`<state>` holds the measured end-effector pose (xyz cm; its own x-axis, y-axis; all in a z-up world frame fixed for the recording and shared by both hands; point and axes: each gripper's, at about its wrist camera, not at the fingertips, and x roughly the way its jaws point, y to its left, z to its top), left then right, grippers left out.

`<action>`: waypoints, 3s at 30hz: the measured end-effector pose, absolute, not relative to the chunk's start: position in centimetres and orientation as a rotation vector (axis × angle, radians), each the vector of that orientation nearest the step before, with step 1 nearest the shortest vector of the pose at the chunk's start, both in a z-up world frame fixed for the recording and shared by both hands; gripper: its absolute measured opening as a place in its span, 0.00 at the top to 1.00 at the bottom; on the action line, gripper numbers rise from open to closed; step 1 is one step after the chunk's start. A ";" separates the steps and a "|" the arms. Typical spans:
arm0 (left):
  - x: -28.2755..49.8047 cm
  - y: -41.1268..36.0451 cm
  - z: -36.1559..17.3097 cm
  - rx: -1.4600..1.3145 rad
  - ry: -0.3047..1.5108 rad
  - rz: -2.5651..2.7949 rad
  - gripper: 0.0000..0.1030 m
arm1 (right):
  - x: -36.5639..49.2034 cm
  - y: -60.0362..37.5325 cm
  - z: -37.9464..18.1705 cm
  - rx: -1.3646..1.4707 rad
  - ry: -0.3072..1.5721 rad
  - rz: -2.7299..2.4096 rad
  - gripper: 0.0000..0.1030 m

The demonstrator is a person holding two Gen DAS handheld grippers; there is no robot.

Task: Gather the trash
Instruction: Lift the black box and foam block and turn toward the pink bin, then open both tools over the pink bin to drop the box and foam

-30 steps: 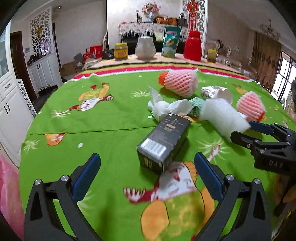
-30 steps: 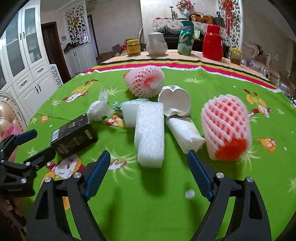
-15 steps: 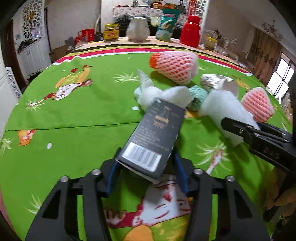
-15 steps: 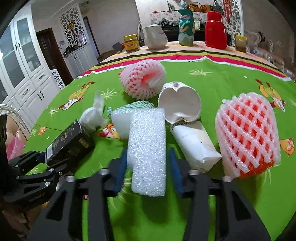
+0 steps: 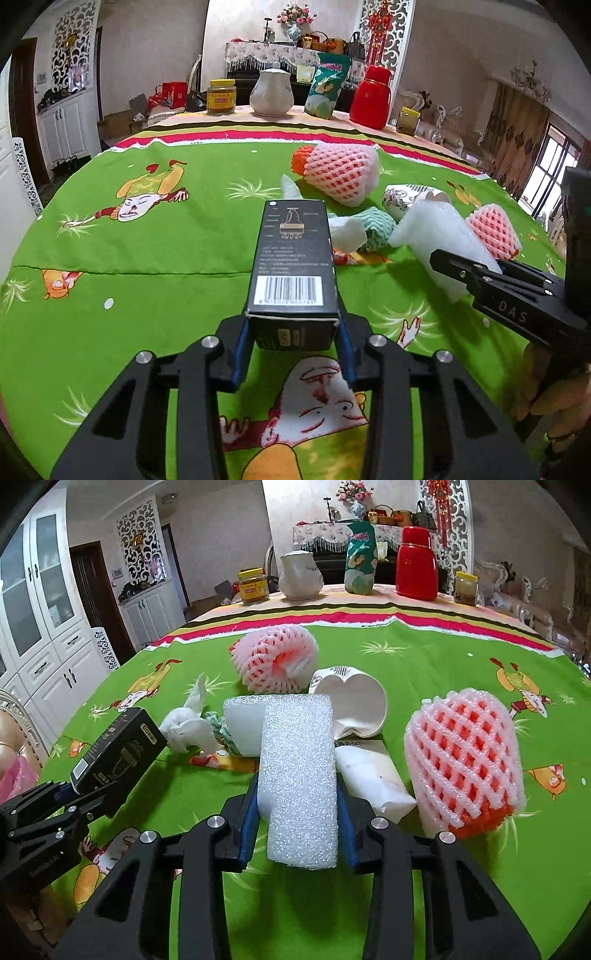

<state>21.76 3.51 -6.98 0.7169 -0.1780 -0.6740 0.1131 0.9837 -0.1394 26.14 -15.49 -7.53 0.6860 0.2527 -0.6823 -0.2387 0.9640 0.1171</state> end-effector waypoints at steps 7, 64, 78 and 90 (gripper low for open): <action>20.2 3.2 -5.9 -0.064 0.660 -0.172 0.64 | 25.4 -15.1 -6.9 -0.019 0.720 0.268 0.65; 4.1 11.0 -2.7 -0.037 0.452 0.059 0.64 | 13.2 -6.1 -1.4 -0.063 0.603 0.499 0.65; -2.3 19.8 -1.1 -0.087 0.389 0.226 0.64 | 12.4 3.9 0.0 -0.130 0.588 0.682 0.65; -7.2 30.2 -1.2 -0.155 0.392 0.450 0.64 | 10.2 15.7 1.0 -0.214 0.569 0.890 0.64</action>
